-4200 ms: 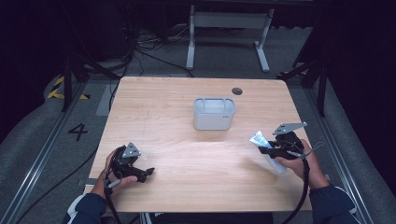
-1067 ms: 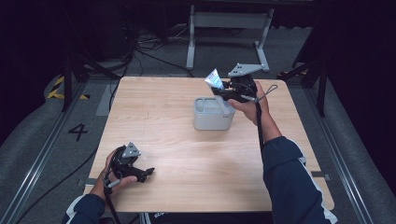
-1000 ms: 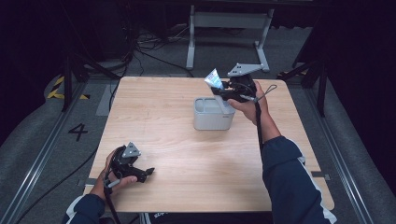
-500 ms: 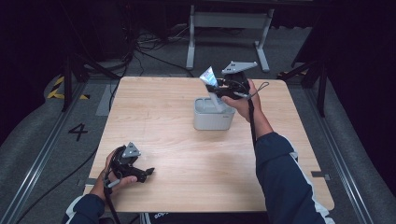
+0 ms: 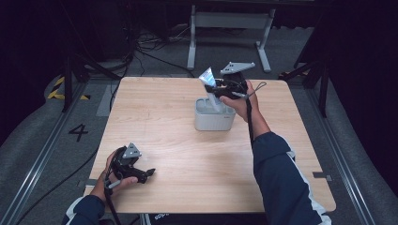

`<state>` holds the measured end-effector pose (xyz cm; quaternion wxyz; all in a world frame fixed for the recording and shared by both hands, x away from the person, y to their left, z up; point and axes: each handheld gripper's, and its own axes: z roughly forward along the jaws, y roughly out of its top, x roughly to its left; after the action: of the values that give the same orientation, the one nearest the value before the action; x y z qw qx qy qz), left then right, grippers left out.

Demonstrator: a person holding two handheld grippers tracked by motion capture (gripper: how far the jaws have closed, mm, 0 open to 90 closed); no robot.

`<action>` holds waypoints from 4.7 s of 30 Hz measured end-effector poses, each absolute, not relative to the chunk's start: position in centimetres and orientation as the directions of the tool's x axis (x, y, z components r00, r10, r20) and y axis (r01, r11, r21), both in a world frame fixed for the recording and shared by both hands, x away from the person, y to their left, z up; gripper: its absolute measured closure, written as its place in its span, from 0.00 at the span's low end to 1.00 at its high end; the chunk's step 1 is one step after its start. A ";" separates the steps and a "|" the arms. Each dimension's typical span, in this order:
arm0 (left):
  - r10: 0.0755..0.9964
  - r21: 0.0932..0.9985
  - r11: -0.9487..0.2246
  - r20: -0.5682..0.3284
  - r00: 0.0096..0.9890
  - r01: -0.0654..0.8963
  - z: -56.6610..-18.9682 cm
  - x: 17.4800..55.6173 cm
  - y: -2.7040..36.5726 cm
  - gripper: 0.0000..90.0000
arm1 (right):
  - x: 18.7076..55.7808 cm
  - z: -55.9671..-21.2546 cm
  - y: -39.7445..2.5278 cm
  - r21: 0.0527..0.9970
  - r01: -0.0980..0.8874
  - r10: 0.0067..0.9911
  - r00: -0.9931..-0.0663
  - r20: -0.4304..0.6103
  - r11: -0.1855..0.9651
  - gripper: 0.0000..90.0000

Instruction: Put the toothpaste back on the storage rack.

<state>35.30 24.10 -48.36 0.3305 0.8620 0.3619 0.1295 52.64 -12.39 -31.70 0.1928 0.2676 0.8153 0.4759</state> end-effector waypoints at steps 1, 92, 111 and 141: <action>0.709 0.663 -0.521 -0.015 0.705 0.537 -48.4 35.3 24.1 0.01 | 52.7 -31.7 -12.4 0.880 0.255 0.621 -0.782 -0.057 0.401 0.72; 0.708 0.663 -0.524 -0.010 0.706 0.535 -48.4 35.3 24.1 0.01 | 52.1 -38.7 -14.9 0.779 0.356 0.633 -0.771 -0.067 0.516 0.56; 0.703 0.664 -0.528 -0.007 0.711 0.530 -48.4 35.3 24.1 0.00 | 51.2 -37.5 -16.2 0.783 0.379 0.675 -0.734 -0.070 0.494 0.31; 0.703 0.662 -0.529 -0.008 0.712 0.530 -48.4 35.3 24.1 0.00 | 46.7 -36.7 -18.9 0.745 0.336 0.657 -0.733 -0.177 0.576 0.30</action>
<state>35.33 24.10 -48.35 0.3289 0.8646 0.3565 0.1310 46.68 -18.86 -36.66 0.2237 0.2890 0.8591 0.3583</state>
